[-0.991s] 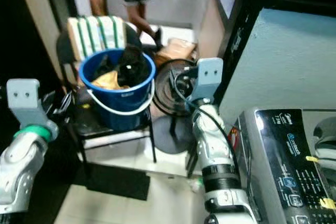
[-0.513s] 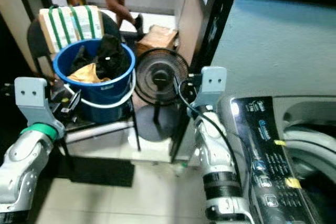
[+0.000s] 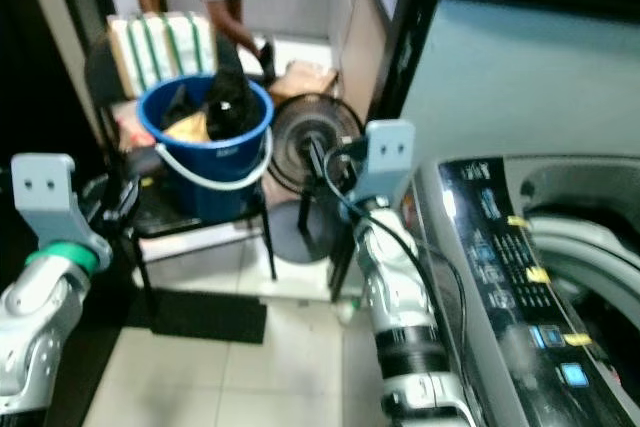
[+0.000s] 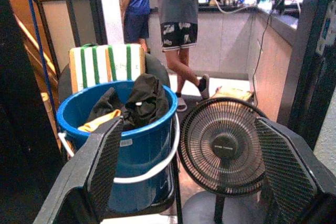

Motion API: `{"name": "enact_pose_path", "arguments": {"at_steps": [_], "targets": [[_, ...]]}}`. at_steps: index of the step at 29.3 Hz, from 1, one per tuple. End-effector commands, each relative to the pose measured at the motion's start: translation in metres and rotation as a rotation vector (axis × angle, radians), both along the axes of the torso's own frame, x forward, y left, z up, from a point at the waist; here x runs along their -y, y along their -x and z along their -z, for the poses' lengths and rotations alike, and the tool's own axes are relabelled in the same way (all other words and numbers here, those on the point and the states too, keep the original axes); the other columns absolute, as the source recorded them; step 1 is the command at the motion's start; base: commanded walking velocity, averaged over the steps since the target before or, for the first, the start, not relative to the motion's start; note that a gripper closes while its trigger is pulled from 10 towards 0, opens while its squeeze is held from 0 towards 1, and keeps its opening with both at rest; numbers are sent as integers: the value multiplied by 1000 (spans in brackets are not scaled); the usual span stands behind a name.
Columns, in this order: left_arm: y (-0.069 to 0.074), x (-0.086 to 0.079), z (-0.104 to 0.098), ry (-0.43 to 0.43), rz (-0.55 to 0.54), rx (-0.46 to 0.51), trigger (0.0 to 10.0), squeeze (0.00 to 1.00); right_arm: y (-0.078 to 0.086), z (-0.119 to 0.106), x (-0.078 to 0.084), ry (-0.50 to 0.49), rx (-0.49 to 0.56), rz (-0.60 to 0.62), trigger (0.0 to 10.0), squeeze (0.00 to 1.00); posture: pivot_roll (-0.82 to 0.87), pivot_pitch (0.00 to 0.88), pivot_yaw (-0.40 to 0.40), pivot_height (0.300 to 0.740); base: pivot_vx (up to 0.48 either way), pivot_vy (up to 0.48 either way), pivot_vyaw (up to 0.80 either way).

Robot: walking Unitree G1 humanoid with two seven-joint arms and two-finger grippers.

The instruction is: Clothes washing

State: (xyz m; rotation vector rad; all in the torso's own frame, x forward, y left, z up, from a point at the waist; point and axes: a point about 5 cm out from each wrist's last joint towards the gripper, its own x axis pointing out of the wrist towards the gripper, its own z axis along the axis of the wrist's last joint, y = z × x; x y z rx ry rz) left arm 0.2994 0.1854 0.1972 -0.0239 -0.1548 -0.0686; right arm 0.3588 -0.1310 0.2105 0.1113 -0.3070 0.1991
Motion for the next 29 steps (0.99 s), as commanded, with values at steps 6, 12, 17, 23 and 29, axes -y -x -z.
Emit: {"name": "enact_pose_path", "arguments": {"at_steps": [6, 12, 17, 23, 29], "targets": [[1, 8, -1, 17, 29, 12, 10000, 0, 3, 4, 3, -6, -11, -8, 10000, 0, 89, 9, -58, 740, 0, 0, 0], [1, 7, -1, 28, 19, 17, 10000, 0, 2, 4, 1, -4, -12, -21, 10000, 0, 91, 13, -64, 740, 0, 0, 0], [3, 6, -1, 36, 2, 16, 10000, 0, 2, 5, -6, 2, -18, -66, 10000, 0, 92, 19, -74, 740, 0, 0, 0], [3, 8, 0, 37, 0, 14, 10000, 0, 2, 5, -9, 3, -18, -81, 10000, 0, 92, 19, -74, 740, 0, 0, 0], [-1, 15, -6, 56, 18, 50, 10000, 0, 6, 4, -13, 45, -6, -141, 10000, 0, 85, 16, -68, 740, 52, 0, 133]]}}
